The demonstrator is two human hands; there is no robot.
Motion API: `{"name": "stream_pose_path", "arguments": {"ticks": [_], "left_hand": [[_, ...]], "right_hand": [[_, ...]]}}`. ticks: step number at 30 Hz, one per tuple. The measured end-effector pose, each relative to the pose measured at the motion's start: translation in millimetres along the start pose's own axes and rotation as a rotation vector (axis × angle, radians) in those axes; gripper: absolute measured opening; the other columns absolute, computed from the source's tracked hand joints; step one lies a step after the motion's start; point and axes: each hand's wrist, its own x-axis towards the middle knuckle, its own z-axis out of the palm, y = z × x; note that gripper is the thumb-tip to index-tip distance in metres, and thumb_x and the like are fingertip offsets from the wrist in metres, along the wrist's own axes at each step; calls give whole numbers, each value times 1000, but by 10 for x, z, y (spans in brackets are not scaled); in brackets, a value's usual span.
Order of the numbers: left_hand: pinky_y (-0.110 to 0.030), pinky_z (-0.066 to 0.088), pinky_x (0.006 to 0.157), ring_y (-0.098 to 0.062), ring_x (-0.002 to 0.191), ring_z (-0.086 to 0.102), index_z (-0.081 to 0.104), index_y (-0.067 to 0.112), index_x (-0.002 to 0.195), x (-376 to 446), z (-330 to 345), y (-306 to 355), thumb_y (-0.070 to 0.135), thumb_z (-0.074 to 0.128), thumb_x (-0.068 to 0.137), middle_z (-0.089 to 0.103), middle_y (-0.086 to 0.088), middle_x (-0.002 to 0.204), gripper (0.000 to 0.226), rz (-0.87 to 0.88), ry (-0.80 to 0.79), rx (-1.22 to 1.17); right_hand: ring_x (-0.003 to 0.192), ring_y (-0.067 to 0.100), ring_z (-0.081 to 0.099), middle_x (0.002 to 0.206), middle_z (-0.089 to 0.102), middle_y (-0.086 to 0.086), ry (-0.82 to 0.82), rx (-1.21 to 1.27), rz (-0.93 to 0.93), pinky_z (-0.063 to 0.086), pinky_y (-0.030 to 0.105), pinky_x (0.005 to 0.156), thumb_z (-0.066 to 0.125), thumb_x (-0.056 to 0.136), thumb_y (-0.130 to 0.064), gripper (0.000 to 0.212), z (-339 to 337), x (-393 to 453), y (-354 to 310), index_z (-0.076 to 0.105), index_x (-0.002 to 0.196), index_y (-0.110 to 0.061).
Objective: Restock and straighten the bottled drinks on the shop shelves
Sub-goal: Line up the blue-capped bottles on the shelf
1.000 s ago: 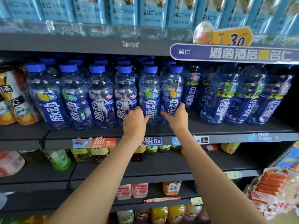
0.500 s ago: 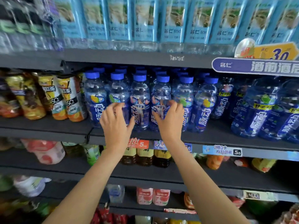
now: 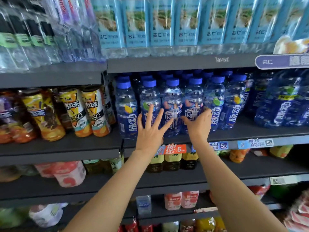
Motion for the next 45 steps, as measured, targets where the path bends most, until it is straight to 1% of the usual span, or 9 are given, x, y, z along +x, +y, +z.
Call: {"name": "stream_pose_path", "arguments": {"ticks": [5, 8, 14, 18, 20, 22, 26, 32, 45], "left_hand": [[-66, -7, 100, -45, 132, -23, 12, 40, 145, -10, 8, 62, 2, 58, 81, 8, -15, 156, 87, 66, -80, -20], [-66, -2, 101, -49, 134, -10, 7, 37, 143, -20, -19, 141, 8, 62, 78, 17, -16, 154, 90, -11, -91, -26], [-62, -21, 99, -48, 121, -41, -28, 37, 132, 20, -28, 203, 3, 36, 92, -23, -17, 152, 83, 29, -197, -13], [-62, -11, 106, -46, 133, -28, -8, 38, 144, -1, -68, 237, 5, 43, 88, -10, -16, 155, 83, 12, -181, -52], [-60, 17, 108, -40, 140, 10, 35, 33, 140, -53, -97, 198, 10, 61, 78, 27, -16, 150, 72, -78, 20, -184], [-53, 37, 97, -33, 124, 37, 56, 22, 124, -138, -75, 149, 11, 67, 71, 49, -14, 131, 55, -289, 233, -363], [-42, 38, 94, -31, 115, 49, 49, 7, 126, -198, -93, 57, 22, 64, 84, 52, -13, 123, 47, -705, 136, -656], [-41, 29, 102, -28, 125, 43, 31, 7, 141, -33, -13, 82, 44, 55, 88, 50, -10, 135, 68, -852, -195, -645], [-38, 33, 90, -27, 104, 52, 47, 9, 107, 64, 102, 194, 39, 65, 82, 60, -7, 105, 43, -942, -4, -662]], "right_hand": [[120, 32, 44, 133, 38, 16, -2, -37, 31, 42, 37, 88, 71, 80, -31, 67, -30, -65, -60, 34, 126, 1], [119, 31, 44, 131, 39, 15, -48, -46, 3, 40, 35, 87, 70, 81, -30, 63, -99, -37, -32, 36, 124, 1], [113, 31, 48, 128, 41, 15, -85, -69, -44, 36, 30, 77, 68, 83, -28, 56, -116, 9, 24, 39, 121, 1], [119, 28, 45, 130, 41, 12, -19, -41, -76, 39, 28, 82, 67, 84, -29, 60, -168, -39, 30, 38, 128, -2], [118, 22, 42, 128, 42, 9, 89, 28, -200, 32, 18, 82, 68, 83, -28, 59, -220, -127, 2, 40, 129, -4], [114, 18, 44, 121, 49, 5, 38, 63, -312, 30, 14, 83, 66, 85, -30, 50, -204, -232, -55, 46, 124, -6], [120, 22, 44, 125, 53, 7, -176, -46, -248, 38, 29, 94, 63, 85, -40, 58, 45, -367, -102, 45, 128, -7], [119, 28, 42, 129, 39, 13, -71, -196, -137, 38, 34, 95, 68, 79, -45, 77, 311, -474, -205, 32, 133, -3], [121, 27, 41, 129, 41, 9, -55, -73, -51, 34, 37, 97, 66, 84, -28, 64, 441, -422, -204, 35, 137, -7]]}}
